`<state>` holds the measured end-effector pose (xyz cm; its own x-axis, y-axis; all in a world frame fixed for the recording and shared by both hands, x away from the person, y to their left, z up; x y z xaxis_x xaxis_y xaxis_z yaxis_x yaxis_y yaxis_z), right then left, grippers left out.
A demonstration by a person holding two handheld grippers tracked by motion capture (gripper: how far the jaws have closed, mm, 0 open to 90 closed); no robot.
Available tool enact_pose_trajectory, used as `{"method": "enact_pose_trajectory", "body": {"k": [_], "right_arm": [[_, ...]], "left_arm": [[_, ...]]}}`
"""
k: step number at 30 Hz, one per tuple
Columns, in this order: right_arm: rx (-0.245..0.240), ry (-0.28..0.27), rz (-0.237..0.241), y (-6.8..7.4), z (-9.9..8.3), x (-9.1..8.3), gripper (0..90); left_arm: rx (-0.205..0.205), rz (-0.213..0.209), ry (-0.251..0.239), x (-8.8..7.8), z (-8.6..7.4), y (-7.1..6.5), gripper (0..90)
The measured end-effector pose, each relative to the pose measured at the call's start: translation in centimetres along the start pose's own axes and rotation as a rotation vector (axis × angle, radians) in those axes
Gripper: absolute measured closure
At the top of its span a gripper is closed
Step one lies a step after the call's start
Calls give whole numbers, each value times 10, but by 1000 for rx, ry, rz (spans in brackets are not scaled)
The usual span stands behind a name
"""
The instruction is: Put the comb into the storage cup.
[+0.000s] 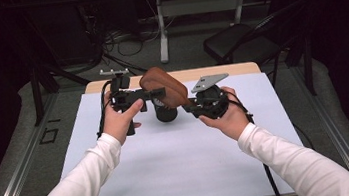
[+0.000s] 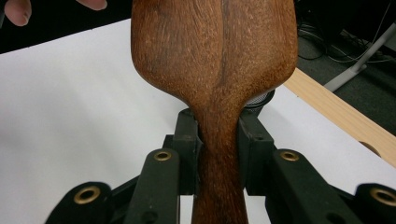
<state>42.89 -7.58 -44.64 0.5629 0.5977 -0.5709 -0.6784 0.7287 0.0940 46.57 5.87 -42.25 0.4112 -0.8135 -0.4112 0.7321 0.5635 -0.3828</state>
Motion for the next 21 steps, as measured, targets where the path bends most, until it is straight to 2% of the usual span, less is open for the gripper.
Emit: {"method": "enact_pose_trajectory", "body": {"k": [10, 13, 15, 21], "right_arm": [[0, -13, 7, 3, 1, -1, 724], [-1, -16, 8, 3, 2, -1, 724], [-2, -16, 9, 4, 2, -1, 724], [-5, -16, 15, 6, 2, 0, 724]], "left_arm": [[-4, -2, 5, 6, 2, 0, 104], [-5, -15, 0, 7, 3, -2, 108], [-6, -21, -4, 8, 4, -3, 154], [-1, -25, -8, 10, 5, -4, 156]]}}
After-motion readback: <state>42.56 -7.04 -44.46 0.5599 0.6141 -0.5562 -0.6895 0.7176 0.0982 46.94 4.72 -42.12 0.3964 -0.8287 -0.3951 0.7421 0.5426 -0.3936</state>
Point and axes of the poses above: each handheld gripper's, and its own axes: x roughly forward along the jaws, z roughly out of its top, y roughly to its left, the point moved 9 cm from there along x, roughly forward along the jaws, and after that the axes turned 12 degrees about x, right-handed, at the moved point
